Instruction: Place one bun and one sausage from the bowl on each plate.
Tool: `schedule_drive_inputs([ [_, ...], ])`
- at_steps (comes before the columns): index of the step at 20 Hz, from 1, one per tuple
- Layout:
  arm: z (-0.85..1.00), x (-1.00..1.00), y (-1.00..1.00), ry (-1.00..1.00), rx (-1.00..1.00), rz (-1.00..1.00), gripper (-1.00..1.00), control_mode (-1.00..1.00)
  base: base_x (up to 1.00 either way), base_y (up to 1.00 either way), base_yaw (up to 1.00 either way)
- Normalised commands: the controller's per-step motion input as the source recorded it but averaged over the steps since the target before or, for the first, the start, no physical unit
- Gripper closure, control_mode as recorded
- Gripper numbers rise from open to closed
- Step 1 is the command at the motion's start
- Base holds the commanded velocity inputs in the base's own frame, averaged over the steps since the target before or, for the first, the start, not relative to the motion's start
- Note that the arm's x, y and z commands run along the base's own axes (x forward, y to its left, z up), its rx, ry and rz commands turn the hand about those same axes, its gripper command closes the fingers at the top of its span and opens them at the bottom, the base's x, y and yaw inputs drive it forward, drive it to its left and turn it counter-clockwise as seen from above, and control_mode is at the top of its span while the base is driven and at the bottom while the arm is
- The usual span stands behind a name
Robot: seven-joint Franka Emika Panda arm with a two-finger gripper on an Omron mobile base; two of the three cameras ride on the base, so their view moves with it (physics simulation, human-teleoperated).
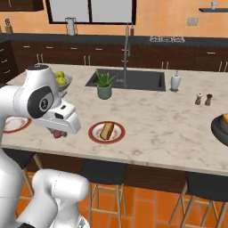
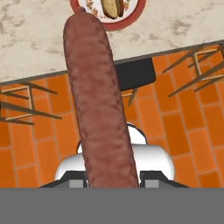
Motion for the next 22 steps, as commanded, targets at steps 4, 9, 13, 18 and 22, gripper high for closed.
schedule_drive_inputs([
  [4, 0.0, 0.0, 0.0, 0.0, 0.0, 0.0, 1.0, 1.0, 0.49, 0.01, 0.0],
  [9, 0.0, 0.0, 0.0, 0.0, 0.0, 0.0, 1.0, 1.0, 0.54, 0.02, 0.0],
  [13, 0.0, 0.0, 0.0, 0.0, 0.0, 0.0, 1.0, 1.0, 0.67, 0.07, 0.0],
  [18, -0.19, 0.78, 0.11, 0.0, 0.0, 0.0, 1.0, -1.0, 0.0, 0.0, 0.0],
  [22, -0.46, 0.83, 0.07, 0.0, 0.0, 0.0, 1.0, -1.0, 0.0, 0.0, 0.0],
])
